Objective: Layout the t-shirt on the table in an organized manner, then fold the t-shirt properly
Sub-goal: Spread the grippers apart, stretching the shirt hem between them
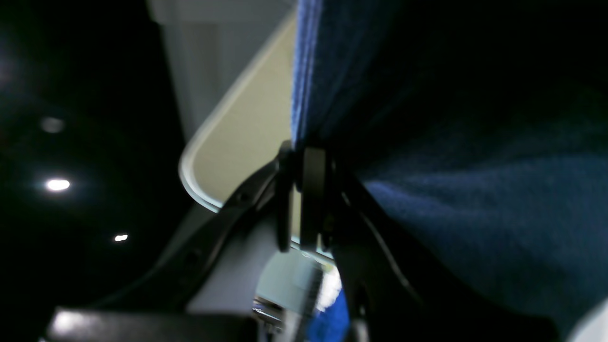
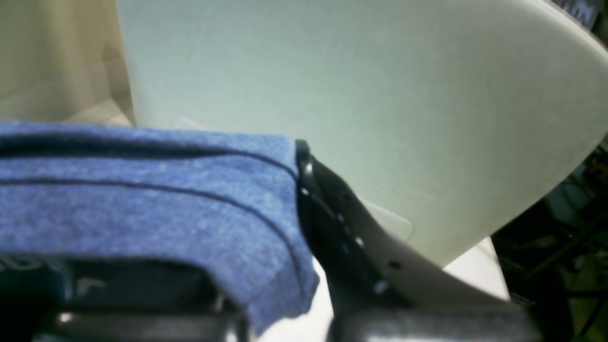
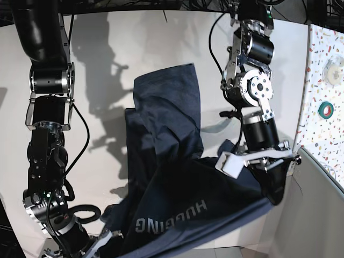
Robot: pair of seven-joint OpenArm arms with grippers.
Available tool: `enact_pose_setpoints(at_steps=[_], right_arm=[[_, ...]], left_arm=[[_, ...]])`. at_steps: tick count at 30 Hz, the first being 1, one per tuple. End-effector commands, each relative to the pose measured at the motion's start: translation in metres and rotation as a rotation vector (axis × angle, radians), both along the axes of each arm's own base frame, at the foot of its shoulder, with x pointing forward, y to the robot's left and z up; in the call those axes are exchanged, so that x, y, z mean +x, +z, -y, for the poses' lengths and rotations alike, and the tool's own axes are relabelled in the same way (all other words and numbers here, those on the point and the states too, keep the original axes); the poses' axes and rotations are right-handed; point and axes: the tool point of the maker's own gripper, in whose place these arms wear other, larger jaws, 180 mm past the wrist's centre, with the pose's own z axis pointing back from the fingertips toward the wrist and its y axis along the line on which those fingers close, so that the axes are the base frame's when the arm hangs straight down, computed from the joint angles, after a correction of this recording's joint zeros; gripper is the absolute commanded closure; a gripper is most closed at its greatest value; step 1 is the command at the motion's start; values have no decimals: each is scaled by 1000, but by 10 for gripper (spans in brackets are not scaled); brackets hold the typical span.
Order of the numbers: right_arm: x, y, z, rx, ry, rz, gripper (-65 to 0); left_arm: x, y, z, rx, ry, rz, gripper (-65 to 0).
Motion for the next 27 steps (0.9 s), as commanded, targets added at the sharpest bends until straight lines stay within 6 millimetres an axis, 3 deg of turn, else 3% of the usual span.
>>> enact_pose_setpoints(at_steps=[1,5,10,16,20,23,25,27], right_arm=[[-4,49,8,10,-21,125,0],[-7,78,1,15,-7,182,0],[-12,91,-69,-31,129,205,0],[-12,61,-177,-102,319,110,0],[-5,36,-230,-104,393,-3,0],[11,29,-237,-95,394,-34,0],[20,37,-239,-98,392,-1,0],[17,47,-256,-156,427,57,0]], left_arm=[[-3,27,-8,9,34,85,0],[1,70,-15,63,44,197,0],[-1,111,-29,148,71,293,0],[-10,144,-57,179,137,369,0],[-19,161,-79,191,195,411,0],[-28,169,-96,210,247,429,0],[-31,173,-103,223,268,437,0],[-35,182,-106,235,279,459,0]])
